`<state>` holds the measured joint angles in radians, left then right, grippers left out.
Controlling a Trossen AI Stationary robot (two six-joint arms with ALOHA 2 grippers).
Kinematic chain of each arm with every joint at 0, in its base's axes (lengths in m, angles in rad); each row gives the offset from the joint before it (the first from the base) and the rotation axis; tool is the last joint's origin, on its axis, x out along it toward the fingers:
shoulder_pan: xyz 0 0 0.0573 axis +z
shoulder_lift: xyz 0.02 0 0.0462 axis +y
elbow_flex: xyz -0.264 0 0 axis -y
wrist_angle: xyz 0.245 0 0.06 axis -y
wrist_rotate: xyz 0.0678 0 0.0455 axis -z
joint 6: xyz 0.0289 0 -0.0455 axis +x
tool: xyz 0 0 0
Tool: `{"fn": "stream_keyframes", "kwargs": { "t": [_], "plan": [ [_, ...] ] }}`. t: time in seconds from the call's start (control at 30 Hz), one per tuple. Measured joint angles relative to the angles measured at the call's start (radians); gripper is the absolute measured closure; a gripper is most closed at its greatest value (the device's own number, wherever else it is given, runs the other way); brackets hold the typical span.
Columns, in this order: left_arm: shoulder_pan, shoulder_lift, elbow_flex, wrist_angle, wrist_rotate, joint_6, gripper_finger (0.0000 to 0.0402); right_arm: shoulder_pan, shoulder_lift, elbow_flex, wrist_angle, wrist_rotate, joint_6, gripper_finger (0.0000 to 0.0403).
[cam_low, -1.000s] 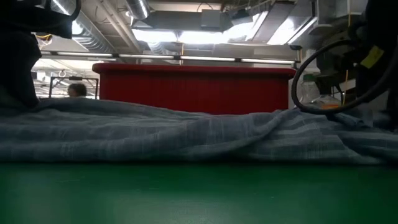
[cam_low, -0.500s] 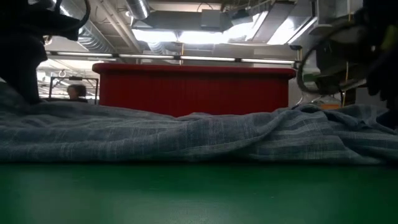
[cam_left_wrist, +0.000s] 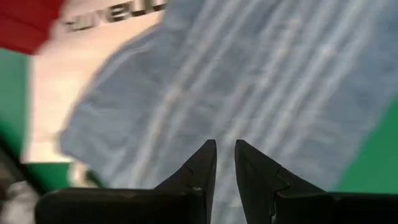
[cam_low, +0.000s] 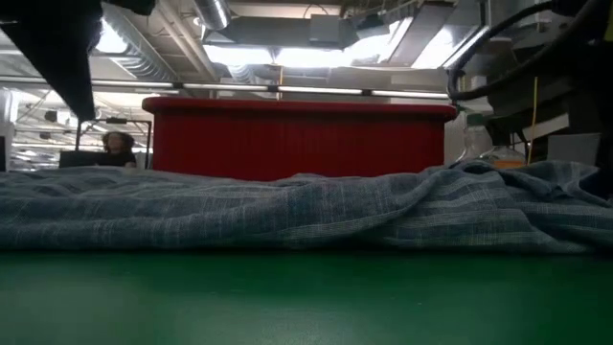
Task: Fold Laundry from Bin
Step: Fold the blue polo shirt
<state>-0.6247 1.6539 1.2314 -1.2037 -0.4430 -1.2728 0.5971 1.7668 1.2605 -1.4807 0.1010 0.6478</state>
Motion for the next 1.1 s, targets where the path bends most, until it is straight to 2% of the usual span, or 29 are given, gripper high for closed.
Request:
{"fn": "stream_keyframes", "kwargs": {
  "t": [0.17,0.27,0.43,0.67,0.9,1.1],
  "plan": [
    [-0.024,0.014,-0.058,0.313,-0.015,0.049,0.0347,0.051,0.0,-0.059,0.11,0.002,0.012,0.0343],
    [-0.04,0.039,-0.107,0.418,-0.013,0.071,0.0347,0.074,0.0,-0.111,0.176,0.001,0.012,0.0343],
    [-0.061,0.079,-0.159,0.422,-0.005,0.048,0.0347,0.091,0.0,-0.242,0.273,0.014,0.045,0.0343],
    [-0.083,0.091,-0.283,0.426,0.103,-0.037,0.0347,0.091,-0.005,-0.416,0.341,-0.077,0.1,0.0343],
    [-0.109,0.084,-0.327,0.441,0.141,-0.063,0.0347,0.091,-0.004,-0.425,0.291,-0.106,0.003,0.0343],
    [-0.116,0.086,-0.294,0.403,0.197,-0.06,0.0347,0.09,-0.014,-0.422,0.306,-0.215,-0.079,0.0343]
  ]
}}
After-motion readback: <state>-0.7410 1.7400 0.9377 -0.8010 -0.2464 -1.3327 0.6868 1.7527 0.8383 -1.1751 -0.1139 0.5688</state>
